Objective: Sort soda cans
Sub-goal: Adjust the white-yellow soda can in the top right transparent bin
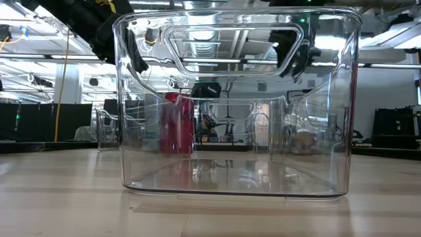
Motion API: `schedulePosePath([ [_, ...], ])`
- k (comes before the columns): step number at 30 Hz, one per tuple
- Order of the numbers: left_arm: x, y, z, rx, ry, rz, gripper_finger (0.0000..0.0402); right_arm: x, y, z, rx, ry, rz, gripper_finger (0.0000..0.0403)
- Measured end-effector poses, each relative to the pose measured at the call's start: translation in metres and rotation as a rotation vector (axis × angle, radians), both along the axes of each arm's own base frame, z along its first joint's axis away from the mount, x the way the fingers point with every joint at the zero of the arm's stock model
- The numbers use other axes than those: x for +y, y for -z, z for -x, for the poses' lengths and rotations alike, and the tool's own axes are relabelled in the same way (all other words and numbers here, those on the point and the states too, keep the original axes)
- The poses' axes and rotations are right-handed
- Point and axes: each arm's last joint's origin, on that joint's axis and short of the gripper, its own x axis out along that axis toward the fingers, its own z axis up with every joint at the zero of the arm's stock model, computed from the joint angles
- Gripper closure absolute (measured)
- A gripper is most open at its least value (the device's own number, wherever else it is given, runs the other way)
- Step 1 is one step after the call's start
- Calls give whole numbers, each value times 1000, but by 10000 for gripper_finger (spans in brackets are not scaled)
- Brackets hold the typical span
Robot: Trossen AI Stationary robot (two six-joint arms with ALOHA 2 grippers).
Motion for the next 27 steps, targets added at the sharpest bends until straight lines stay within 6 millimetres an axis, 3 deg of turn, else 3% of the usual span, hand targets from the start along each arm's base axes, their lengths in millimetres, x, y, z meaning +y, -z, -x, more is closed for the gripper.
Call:
schedulePosePath([
  [6, 0, -2, -1, -13, -8, -23, 153, -7, 11, -33, -82, -79, 50, 138],
  [11, 1, -2, 0, -14, -34, -38, 153, -15, 36, -64, -87, -117, 63, 241],
  [18, 1, 0, 1, 3, -41, -28, 153, -28, 74, -85, 4, -130, 42, 381],
  [27, 1, 2, 2, 11, -58, -9, 153, -42, 92, -90, 51, -88, 57, 392],
])
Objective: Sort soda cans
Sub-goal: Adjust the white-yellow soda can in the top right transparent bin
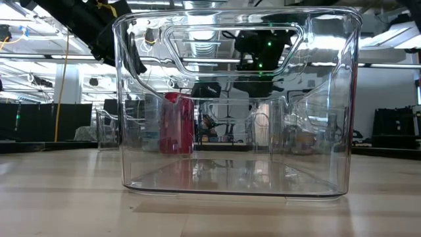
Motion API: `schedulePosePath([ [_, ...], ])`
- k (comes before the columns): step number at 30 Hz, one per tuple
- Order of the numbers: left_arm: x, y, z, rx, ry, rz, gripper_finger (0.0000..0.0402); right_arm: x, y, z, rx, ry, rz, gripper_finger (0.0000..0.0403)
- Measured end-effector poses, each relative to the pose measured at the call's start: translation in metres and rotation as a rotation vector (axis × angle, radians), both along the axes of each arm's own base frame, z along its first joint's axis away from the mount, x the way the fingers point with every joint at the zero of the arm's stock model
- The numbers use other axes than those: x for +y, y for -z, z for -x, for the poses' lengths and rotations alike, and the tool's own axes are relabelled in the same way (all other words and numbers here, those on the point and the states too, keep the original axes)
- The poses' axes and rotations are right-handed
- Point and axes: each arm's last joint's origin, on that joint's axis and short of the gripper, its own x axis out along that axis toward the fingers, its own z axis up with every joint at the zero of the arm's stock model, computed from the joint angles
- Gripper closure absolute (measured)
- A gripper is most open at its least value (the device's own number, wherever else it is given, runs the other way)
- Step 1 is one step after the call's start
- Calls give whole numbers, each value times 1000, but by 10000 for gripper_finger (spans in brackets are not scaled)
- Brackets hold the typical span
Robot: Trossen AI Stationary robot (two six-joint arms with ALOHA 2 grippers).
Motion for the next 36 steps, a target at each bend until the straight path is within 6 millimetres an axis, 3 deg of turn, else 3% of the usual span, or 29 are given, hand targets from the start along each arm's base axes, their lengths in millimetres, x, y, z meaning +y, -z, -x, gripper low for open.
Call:
schedulePosePath([
  [10, 0, 0, 0, -2, -4, 5, 153, -3, 6, 15, 166, 72, 25, 400],
  [36, 0, 11, -9, 55, -22, -9, 153, 3, 11, 33, 364, 153, -2, 401],
])
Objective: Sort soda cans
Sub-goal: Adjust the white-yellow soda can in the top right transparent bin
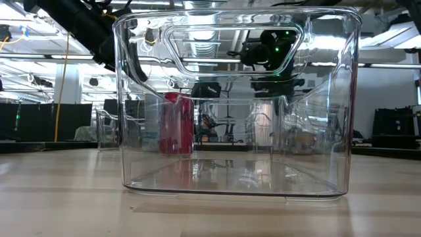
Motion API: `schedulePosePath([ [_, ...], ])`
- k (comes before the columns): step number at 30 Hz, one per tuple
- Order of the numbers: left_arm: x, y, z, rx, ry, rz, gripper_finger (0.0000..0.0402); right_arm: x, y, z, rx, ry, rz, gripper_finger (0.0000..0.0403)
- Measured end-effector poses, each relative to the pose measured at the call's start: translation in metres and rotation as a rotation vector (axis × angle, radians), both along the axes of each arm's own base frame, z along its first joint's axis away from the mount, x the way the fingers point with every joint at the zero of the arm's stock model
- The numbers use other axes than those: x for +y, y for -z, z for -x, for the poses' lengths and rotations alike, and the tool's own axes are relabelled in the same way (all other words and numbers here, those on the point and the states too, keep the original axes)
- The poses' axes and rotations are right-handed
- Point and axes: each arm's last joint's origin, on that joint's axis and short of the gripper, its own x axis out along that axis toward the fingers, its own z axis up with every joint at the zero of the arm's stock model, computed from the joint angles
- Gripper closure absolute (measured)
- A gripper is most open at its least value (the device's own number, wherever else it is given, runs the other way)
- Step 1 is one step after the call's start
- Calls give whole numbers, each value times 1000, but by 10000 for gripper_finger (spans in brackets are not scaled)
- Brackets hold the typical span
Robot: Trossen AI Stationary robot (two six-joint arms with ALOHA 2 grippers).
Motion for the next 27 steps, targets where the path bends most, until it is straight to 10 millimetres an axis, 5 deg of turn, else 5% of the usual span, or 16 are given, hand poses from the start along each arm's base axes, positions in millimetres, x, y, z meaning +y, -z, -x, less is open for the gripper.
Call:
schedulePosePath([
  [16, 0, 0, 0, -7, -3, 4, 153, 15, -1, -17, -25, -108, 27, 401],
  [27, 0, 0, 0, -7, -2, 5, 153, -4, 14, -21, 6, -172, 34, 401],
])
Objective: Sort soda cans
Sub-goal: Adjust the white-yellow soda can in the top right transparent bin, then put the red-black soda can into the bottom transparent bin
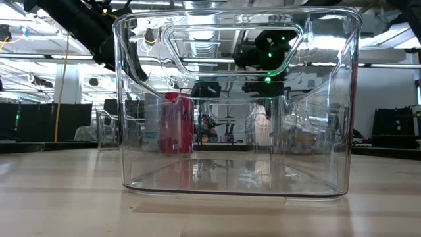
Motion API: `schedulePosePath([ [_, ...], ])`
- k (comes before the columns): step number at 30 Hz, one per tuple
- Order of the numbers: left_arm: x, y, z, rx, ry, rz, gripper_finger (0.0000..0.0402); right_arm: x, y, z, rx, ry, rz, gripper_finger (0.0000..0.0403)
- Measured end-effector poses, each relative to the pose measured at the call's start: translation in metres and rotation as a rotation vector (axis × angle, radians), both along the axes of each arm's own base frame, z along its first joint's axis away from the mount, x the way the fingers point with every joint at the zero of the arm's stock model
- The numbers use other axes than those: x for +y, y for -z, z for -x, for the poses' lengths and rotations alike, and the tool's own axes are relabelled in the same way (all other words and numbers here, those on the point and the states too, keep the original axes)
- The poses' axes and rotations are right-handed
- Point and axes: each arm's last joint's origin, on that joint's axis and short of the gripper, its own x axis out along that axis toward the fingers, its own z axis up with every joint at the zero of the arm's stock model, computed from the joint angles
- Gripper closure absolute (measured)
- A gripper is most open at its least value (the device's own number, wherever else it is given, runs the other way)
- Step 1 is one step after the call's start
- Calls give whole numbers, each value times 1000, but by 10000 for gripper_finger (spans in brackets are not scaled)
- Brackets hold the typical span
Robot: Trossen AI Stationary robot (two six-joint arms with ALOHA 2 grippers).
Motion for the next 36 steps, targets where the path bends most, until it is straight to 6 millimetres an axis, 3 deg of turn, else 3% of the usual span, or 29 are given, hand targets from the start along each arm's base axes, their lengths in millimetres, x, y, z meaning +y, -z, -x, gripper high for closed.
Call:
schedulePosePath([
  [16, 0, 0, 0, 5, 0, 0, 153, 8, 5, 10, 107, 36, -68, 401],
  [25, 4, -1, 0, 24, 1, -34, 153, 22, 0, -4, 49, -23, -30, 401],
  [31, 2, -3, -7, 28, 288, 30, 152, 48, -33, -13, -76, -151, 54, 378],
  [36, 1, -10, -12, -48, 363, 32, 152, 80, -80, 0, -234, -243, 78, 332],
])
